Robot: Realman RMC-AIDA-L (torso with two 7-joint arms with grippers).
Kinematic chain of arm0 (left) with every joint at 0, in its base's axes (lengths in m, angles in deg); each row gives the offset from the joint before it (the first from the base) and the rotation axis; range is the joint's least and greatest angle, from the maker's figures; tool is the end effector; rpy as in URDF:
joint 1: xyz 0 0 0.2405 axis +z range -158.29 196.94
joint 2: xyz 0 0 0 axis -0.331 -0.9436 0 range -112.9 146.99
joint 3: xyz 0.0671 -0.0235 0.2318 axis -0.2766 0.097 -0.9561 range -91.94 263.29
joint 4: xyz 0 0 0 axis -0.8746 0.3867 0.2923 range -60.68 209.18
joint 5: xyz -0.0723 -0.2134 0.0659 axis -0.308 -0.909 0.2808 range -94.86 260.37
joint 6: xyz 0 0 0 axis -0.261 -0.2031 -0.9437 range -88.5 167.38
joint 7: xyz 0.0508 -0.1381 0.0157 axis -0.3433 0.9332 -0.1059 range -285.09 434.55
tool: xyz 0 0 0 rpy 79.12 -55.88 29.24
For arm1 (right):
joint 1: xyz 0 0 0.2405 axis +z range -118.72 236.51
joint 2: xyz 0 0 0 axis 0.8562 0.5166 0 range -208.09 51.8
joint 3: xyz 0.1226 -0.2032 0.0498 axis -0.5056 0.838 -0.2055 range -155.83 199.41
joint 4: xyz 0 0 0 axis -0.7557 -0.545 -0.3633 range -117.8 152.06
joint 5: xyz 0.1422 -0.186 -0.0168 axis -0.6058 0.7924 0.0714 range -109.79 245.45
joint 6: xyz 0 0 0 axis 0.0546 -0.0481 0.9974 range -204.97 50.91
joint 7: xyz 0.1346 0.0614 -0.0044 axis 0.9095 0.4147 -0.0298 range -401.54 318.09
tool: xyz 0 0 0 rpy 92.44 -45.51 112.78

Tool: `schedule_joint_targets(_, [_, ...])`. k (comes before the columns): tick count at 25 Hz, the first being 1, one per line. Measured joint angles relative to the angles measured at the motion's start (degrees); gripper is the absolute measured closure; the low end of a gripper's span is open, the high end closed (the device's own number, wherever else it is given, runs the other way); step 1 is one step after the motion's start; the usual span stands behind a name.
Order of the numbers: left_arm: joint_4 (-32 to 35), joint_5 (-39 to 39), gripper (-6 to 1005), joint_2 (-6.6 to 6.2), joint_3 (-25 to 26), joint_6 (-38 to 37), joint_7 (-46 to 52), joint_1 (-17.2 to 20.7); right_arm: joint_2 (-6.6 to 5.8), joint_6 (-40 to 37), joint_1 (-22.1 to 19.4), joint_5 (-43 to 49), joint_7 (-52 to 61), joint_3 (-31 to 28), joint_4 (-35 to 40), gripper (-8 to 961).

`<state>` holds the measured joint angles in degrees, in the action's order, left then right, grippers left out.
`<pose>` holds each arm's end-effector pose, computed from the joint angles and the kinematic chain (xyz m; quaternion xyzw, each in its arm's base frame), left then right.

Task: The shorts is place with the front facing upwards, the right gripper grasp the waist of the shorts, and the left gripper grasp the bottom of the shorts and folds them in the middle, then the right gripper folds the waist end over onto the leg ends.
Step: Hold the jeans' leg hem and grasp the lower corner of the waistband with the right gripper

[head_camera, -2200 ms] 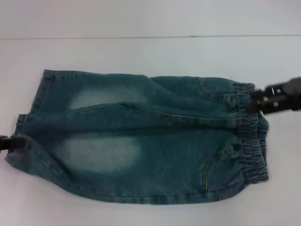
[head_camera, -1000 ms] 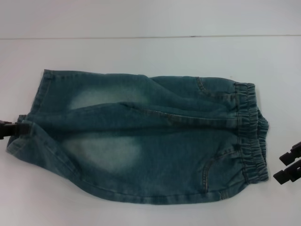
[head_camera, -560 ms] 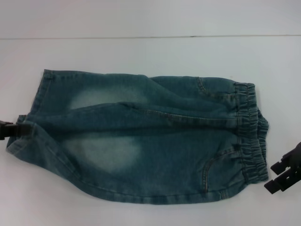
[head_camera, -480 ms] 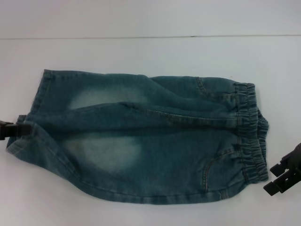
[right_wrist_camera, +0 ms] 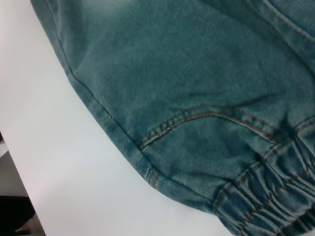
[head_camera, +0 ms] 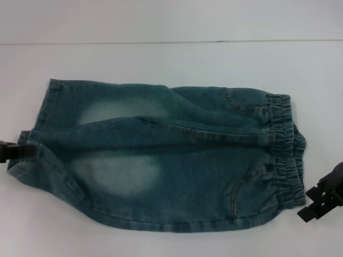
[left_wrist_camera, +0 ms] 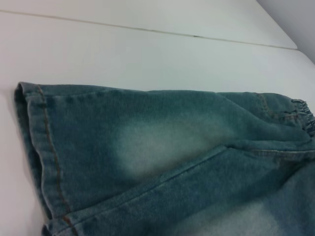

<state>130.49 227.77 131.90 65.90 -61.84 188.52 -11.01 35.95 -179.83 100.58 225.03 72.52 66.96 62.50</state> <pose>-0.3250 0.3221 0.1131 -0.8512 -0.4892 -0.0956 0.1642 0.2754 0.3457 0.0410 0.9110 -0.3809 0.1571 0.0161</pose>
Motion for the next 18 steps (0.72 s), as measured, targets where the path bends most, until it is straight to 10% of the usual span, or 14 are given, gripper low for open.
schedule_joint_targets(18, [0.00,-0.09,974,0.11,-0.24,-0.22,-0.07,0.28,1.56,0.81,0.25,-1.00,-0.04,-0.51,0.66,161])
